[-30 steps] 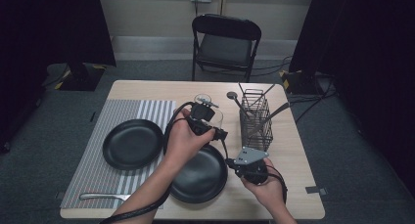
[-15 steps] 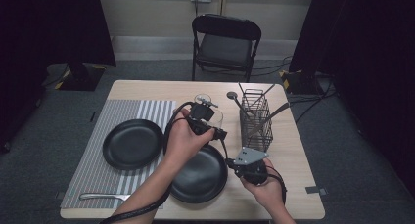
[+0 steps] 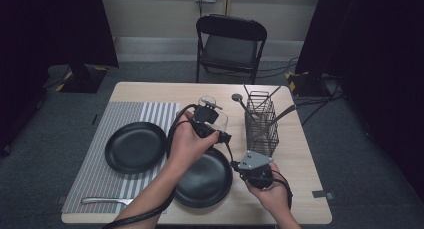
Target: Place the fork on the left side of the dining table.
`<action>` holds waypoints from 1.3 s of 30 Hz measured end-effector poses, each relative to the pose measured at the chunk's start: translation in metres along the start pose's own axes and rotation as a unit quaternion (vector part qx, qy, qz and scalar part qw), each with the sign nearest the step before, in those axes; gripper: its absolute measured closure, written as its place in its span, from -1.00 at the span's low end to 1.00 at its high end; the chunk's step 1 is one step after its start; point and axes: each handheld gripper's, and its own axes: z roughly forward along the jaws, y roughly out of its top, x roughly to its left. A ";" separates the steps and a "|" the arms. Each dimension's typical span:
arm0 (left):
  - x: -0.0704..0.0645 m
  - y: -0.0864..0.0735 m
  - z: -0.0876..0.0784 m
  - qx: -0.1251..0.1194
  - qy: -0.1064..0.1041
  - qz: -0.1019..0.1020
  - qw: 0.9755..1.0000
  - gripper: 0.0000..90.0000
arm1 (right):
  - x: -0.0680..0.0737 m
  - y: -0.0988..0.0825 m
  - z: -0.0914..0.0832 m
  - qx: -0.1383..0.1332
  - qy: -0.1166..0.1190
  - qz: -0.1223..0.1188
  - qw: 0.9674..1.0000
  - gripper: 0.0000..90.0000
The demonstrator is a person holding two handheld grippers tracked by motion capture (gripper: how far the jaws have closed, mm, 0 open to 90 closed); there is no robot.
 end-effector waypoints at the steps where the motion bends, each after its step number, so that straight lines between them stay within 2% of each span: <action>1: 0.000 0.000 0.000 0.000 0.000 -0.001 1.000 0.73 | 0.000 0.000 0.000 -0.001 -0.002 0.000 1.000 0.95; 4: 0.002 0.000 -0.001 0.000 0.002 -0.004 1.000 0.73 | 0.000 0.000 0.000 -0.002 -0.006 -0.003 1.000 0.95; 7: 0.003 -0.001 -0.002 0.003 -0.001 -0.003 1.000 0.73 | 0.000 0.000 0.001 -0.007 -0.004 0.006 1.000 0.93; 8: 0.003 -0.001 -0.002 0.002 0.004 -0.005 1.000 0.73 | 0.000 0.000 0.001 -0.009 -0.007 0.008 1.000 0.93; 12: 0.005 -0.001 -0.003 0.004 0.014 -0.002 1.000 0.73 | 0.000 0.000 0.000 -0.013 -0.004 0.012 1.000 0.79; 15: 0.007 -0.001 -0.004 0.003 0.010 -0.002 1.000 0.73 | 0.000 0.000 -0.001 -0.015 -0.002 0.008 1.000 0.78; 19: 0.008 0.000 -0.006 0.005 0.013 0.000 1.000 0.73 | 0.001 -0.001 -0.001 -0.018 0.001 0.013 1.000 0.63; 20: 0.008 0.000 -0.006 0.003 0.011 0.001 1.000 0.73 | 0.001 -0.001 -0.001 -0.018 0.008 0.012 1.000 0.61; 23: 0.009 0.001 -0.008 0.004 0.016 0.003 1.000 0.73 | 0.001 -0.003 -0.001 -0.015 0.018 0.015 1.000 0.50; 25: 0.010 0.001 -0.009 0.003 0.013 0.004 1.000 0.73 | 0.001 -0.004 -0.001 -0.016 0.016 0.016 1.000 0.36; 28: 0.011 0.002 -0.012 0.004 0.021 0.007 1.000 0.73 | -0.002 -0.006 -0.003 -0.018 0.015 0.031 0.999 0.20; 30: 0.012 0.003 -0.014 0.002 0.016 0.008 1.000 0.73 | -0.004 -0.008 -0.005 -0.019 0.012 0.041 0.999 0.07; 32: 0.012 0.004 -0.016 0.003 0.021 0.009 1.000 0.73 | -0.007 -0.011 -0.007 -0.019 0.010 0.055 0.998 -0.06; 35: 0.013 0.005 -0.019 0.004 0.015 0.010 1.000 0.73 | -0.010 -0.016 -0.010 -0.019 0.007 0.067 0.998 -0.18; 39: 0.015 0.006 -0.022 0.005 0.019 0.011 1.000 0.73 | -0.012 -0.025 -0.012 -0.014 0.002 0.082 0.997 -0.42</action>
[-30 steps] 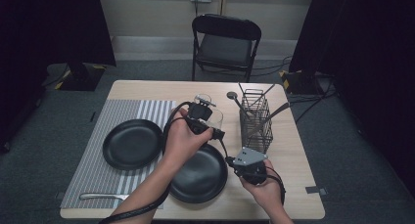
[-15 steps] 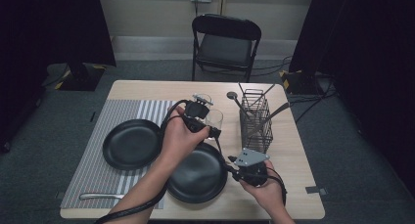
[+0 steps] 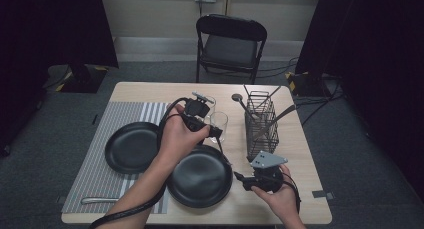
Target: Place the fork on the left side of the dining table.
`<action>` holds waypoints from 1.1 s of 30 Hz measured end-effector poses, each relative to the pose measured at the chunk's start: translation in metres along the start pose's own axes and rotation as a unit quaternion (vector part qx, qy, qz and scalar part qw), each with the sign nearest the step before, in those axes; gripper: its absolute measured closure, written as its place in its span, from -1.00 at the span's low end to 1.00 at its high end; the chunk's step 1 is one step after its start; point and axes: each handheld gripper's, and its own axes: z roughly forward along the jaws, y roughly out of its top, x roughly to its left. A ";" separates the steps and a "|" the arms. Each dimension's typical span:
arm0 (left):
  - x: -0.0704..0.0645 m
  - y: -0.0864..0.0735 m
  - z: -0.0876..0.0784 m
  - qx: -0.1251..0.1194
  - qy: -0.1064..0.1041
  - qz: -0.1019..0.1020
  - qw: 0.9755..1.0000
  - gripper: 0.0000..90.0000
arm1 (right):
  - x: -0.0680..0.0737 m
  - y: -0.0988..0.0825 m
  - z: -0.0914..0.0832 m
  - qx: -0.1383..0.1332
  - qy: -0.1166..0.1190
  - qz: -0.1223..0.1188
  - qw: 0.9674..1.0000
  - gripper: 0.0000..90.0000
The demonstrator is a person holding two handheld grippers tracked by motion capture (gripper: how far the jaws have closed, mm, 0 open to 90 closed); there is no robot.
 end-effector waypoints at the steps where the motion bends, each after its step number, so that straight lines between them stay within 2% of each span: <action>1: 0.001 0.000 -0.001 0.000 0.001 0.001 1.000 0.73 | -0.001 -0.002 0.000 0.004 0.000 0.004 1.000 -0.46; 9: 0.004 0.002 -0.008 0.000 0.007 0.002 1.000 0.73 | -0.008 -0.022 -0.001 0.022 -0.004 0.030 0.999 -0.68; 19: 0.012 0.004 -0.017 -0.003 0.009 0.005 1.000 0.73 | -0.012 -0.042 0.007 0.052 0.013 0.049 0.997 -0.67; 27: 0.020 0.004 -0.026 -0.005 0.019 0.004 1.000 0.73 | -0.014 -0.050 0.012 0.070 0.009 0.048 0.996 -0.67; 33: 0.027 0.002 -0.031 -0.005 0.024 0.001 1.000 0.73 | -0.013 -0.053 0.015 0.079 0.009 0.033 0.996 -0.67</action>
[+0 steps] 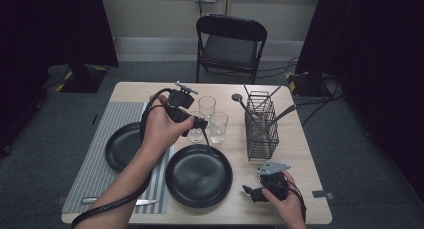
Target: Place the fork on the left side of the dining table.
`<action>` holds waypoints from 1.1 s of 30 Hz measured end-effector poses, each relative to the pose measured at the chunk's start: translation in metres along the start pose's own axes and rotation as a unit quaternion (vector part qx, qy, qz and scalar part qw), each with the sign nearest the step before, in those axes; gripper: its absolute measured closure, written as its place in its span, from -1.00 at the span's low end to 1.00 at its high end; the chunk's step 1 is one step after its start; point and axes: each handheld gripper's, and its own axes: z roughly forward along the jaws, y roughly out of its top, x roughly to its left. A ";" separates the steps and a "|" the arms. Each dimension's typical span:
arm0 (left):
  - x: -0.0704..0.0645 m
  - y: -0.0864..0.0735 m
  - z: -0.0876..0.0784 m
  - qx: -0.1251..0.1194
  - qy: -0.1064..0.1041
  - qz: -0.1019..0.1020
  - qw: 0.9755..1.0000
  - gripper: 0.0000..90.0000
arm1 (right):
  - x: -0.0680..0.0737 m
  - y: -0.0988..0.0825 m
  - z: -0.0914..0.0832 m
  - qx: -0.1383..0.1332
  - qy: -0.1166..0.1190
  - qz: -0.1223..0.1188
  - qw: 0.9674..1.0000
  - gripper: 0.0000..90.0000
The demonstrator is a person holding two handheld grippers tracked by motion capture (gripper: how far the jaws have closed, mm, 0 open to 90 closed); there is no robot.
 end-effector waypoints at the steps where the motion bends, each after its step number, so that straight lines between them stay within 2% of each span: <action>1: 0.002 0.000 -0.001 0.000 0.000 -0.001 1.000 0.73 | 0.000 -0.001 0.001 0.001 0.002 -0.001 1.000 -0.67; 5: 0.007 -0.001 -0.004 0.001 0.004 -0.004 1.000 0.73 | 0.000 -0.002 0.003 0.005 0.000 -0.006 1.000 -0.67; 14: 0.018 -0.004 -0.010 0.000 0.010 -0.013 1.000 0.73 | -0.002 -0.006 0.006 0.011 0.009 0.002 1.000 -0.68; 16: 0.020 -0.004 -0.012 -0.002 0.010 -0.015 1.000 0.73 | -0.002 -0.008 0.006 0.008 0.013 0.012 1.000 -0.69; 21: 0.026 -0.005 -0.015 -0.002 0.013 -0.018 1.000 0.73 | -0.003 -0.009 0.007 0.003 0.015 0.008 1.000 -0.70; 33: 0.039 -0.005 -0.025 -0.005 0.021 -0.026 0.999 0.73 | -0.004 -0.016 0.008 -0.028 0.017 0.010 0.999 -0.74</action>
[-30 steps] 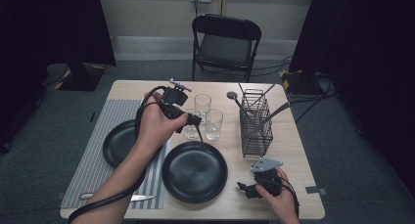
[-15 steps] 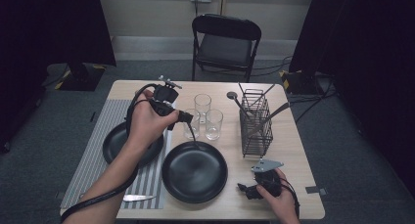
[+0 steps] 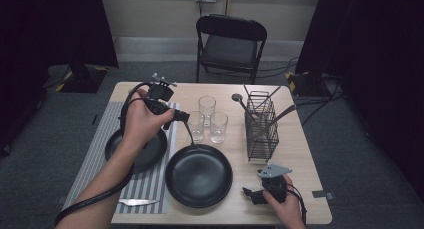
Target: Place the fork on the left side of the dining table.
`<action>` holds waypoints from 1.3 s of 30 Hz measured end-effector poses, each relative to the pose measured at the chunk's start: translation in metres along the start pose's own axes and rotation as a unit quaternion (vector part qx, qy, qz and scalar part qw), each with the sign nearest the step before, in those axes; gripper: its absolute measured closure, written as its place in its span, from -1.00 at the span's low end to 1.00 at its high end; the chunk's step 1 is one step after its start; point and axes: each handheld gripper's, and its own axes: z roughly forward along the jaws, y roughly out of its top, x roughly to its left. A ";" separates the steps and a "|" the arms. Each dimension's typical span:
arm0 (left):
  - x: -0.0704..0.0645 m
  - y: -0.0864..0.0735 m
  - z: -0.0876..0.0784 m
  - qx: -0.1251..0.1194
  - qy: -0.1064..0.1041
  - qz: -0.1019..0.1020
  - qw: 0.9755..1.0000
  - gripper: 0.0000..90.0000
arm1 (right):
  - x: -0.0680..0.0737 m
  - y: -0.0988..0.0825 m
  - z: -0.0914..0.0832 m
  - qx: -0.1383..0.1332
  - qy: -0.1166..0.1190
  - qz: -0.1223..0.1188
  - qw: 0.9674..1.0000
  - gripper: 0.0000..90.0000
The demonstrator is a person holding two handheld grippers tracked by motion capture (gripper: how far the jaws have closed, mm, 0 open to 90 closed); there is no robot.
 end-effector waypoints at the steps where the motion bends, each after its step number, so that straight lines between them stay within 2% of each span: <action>1: 0.001 0.000 -0.001 -0.001 0.000 0.000 1.000 0.73 | 0.000 0.000 0.000 0.001 -0.001 0.000 1.000 -0.74; 11: 0.013 0.001 -0.009 -0.004 0.004 -0.012 1.000 0.73 | 0.000 0.000 0.000 0.000 -0.001 0.000 1.000 -0.74; 31: 0.050 -0.003 -0.018 -0.011 0.021 -0.038 0.999 0.73 | 0.000 0.000 0.000 0.001 0.000 0.000 1.000 -0.74; 34: 0.055 -0.004 -0.018 -0.010 0.032 -0.037 0.999 0.73 | 0.000 0.000 0.000 0.001 0.000 0.000 1.000 -0.74; 39: 0.064 -0.003 -0.017 -0.010 0.033 -0.042 0.999 0.73 | 0.000 0.000 0.000 0.001 0.000 0.000 1.000 -0.74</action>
